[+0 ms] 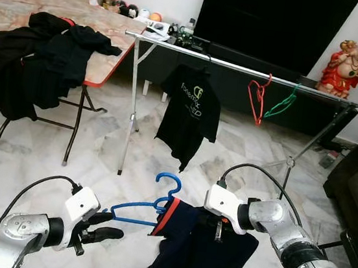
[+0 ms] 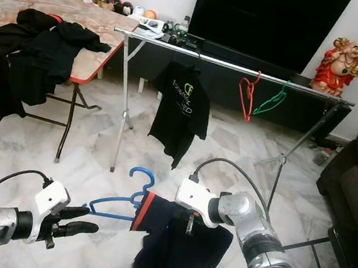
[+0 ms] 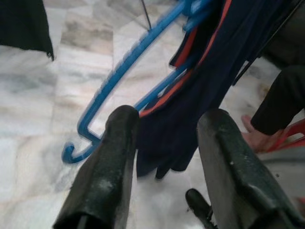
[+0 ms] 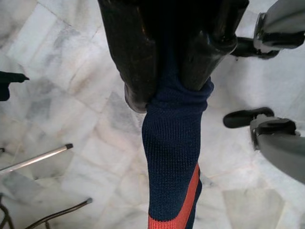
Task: Hang hanger
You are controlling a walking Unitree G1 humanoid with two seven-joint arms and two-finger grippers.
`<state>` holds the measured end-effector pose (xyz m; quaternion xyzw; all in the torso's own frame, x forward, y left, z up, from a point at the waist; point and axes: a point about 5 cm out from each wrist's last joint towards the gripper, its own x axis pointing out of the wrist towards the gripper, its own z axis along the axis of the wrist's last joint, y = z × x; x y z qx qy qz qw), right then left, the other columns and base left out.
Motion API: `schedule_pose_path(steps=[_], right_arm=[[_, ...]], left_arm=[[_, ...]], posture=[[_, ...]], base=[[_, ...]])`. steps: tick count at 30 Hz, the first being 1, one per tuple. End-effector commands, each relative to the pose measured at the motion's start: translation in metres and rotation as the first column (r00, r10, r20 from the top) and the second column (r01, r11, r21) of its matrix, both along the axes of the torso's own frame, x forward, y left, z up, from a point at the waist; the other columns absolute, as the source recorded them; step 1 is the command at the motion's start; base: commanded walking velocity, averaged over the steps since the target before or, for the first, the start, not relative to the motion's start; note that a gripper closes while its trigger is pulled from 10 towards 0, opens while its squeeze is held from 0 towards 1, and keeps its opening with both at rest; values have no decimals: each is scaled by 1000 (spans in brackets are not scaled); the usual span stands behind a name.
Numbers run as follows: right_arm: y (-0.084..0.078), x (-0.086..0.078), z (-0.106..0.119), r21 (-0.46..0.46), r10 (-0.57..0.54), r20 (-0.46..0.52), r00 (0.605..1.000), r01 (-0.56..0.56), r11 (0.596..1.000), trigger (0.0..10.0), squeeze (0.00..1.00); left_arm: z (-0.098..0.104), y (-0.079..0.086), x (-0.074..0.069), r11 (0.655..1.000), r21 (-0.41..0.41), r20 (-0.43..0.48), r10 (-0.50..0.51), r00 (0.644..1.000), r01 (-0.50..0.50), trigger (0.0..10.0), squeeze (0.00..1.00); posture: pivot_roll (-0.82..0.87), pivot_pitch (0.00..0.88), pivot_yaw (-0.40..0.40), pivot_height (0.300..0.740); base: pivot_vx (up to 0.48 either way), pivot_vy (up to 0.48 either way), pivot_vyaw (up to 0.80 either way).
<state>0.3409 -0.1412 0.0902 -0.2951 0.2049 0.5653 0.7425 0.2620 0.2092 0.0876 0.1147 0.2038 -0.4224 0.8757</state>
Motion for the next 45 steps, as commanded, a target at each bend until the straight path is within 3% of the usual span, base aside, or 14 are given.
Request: schedule_pose_path(steps=[1, 9, 10, 11, 20, 29, 37, 38, 39, 40, 42, 45], right_arm=[[-3, -2, -1, -9, 22, -6, 1000, -22, 1000, 10000, 0], [9, -7, 1, 47, 129, -35, 991, -127, 991, 10000, 0], [9, -7, 2, 50, 133, -34, 991, -131, 990, 10000, 0], [10, -7, 2, 55, 138, -34, 990, -136, 989, 10000, 0], [13, -11, 4, 76, 206, -53, 977, -202, 977, 10000, 0], [25, -11, 4, 86, 234, -46, 971, -230, 969, 10000, 0], [32, -12, 5, 100, 255, -43, 966, -250, 963, 10000, 0], [32, -13, 4, 100, 257, -44, 965, -252, 963, 10000, 0], [32, -13, 4, 98, 257, -45, 965, -252, 963, 10000, 0], [32, -13, 4, 97, 257, -46, 965, -252, 963, 10000, 0], [31, -13, 3, 93, 257, -47, 965, -252, 963, 10000, 0], [30, -13, 3, 92, 256, -49, 966, -251, 964, 10000, 0]], left_arm=[[13, -11, 0, 997, -48, 19, -56, 998, 57, 10000, 1000], [8, -19, 2, 996, 26, 6, -86, 996, 86, 10000, 1000], [8, -19, 3, 996, 32, 11, -82, 997, 82, 10000, 169], [7, -21, 3, 996, 36, 10, -85, 996, 84, 10000, 0], [2, -29, 7, 993, 71, 3, -99, 995, 98, 10000, 0], [3, -47, 0, 980, 7, -40, -196, 980, 196, 10000, 0], [4, -53, 7, 984, 6, -10, -179, 984, 179, 10000, 0], [5, -55, 8, 984, -4, -12, -181, 983, 180, 8118, 0], [5, -55, 8, 984, -7, -12, -180, 984, 179, 4667, 0], [5, -56, 8, 984, -9, -12, -179, 984, 179, 4667, 0], [5, -55, 8, 984, -5, -11, -179, 984, 179, 0, 0], [4, -54, 8, 984, 0, -11, -179, 984, 179, 0, 0]], posture=[[239, 0, -203, 740], [236, 0, -201, 740], [235, 0, -202, 740], [235, 0, -202, 740], [238, 0, -209, 740], [246, 0, -214, 740], [246, 0, -215, 740], [246, 0, -216, 740], [246, 0, -216, 740], [246, 0, -216, 740], [244, 0, -217, 740], [243, 0, -216, 740]], base=[[0, 0, 0], [0, 0, 0], [0, 0, 0], [0, 0, 0], [0, 0, 0], [0, 0, 0], [0, 0, 0], [0, 0, 0], [0, 0, 0], [0, 0, 0], [0, 0, 0], [0, 0, 0]])
